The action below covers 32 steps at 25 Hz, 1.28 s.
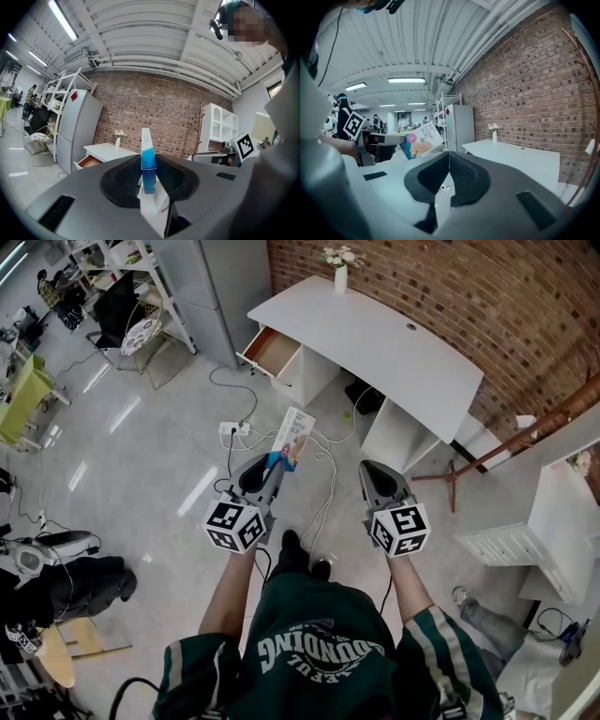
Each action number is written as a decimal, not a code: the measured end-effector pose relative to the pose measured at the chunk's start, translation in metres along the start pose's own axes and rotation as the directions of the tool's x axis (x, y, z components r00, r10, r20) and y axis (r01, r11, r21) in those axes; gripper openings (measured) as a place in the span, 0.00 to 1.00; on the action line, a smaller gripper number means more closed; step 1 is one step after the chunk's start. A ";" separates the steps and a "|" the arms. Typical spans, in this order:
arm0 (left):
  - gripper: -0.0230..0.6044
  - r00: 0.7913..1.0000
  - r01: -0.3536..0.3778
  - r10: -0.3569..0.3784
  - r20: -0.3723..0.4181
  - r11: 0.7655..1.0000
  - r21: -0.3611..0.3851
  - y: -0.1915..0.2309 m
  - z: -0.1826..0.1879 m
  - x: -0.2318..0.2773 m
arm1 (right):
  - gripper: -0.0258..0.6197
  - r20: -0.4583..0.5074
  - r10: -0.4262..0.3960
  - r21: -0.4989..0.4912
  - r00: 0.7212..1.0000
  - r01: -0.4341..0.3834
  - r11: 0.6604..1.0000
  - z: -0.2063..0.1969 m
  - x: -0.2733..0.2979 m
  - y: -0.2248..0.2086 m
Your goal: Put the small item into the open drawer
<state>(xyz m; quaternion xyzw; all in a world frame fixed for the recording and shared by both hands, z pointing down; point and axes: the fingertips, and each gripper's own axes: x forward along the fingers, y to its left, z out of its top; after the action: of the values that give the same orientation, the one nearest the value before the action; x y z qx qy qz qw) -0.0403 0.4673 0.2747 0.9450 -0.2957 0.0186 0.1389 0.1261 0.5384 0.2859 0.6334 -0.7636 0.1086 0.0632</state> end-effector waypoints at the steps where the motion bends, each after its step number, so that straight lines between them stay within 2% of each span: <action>1: 0.20 1.000 0.001 -0.001 -0.001 1.000 -0.001 -0.001 0.000 0.000 | 0.08 -0.001 -0.001 0.001 1.000 0.001 1.000 0.000 -0.001 -0.001; 13: 0.20 1.000 -0.023 0.023 -0.004 1.000 0.002 0.000 -0.001 0.000 | 0.08 -0.009 0.022 0.020 1.000 -0.022 1.000 -0.005 0.006 -0.001; 22: 0.20 0.999 -0.053 0.053 -0.008 0.999 -0.008 0.037 0.004 0.018 | 0.08 -0.024 0.059 0.015 0.998 -0.059 0.998 0.001 0.052 -0.003; 32: 0.20 0.998 -0.064 0.064 -0.006 0.998 -0.024 0.100 0.020 0.059 | 0.08 -0.034 0.072 0.008 0.997 -0.072 0.997 0.020 0.129 -0.017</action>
<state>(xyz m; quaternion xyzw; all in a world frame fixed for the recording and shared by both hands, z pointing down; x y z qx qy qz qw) -0.0489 0.3502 0.2874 0.9332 -0.3258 0.0221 0.1502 0.1186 0.4074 0.2987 0.6037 -0.7843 0.1240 0.0703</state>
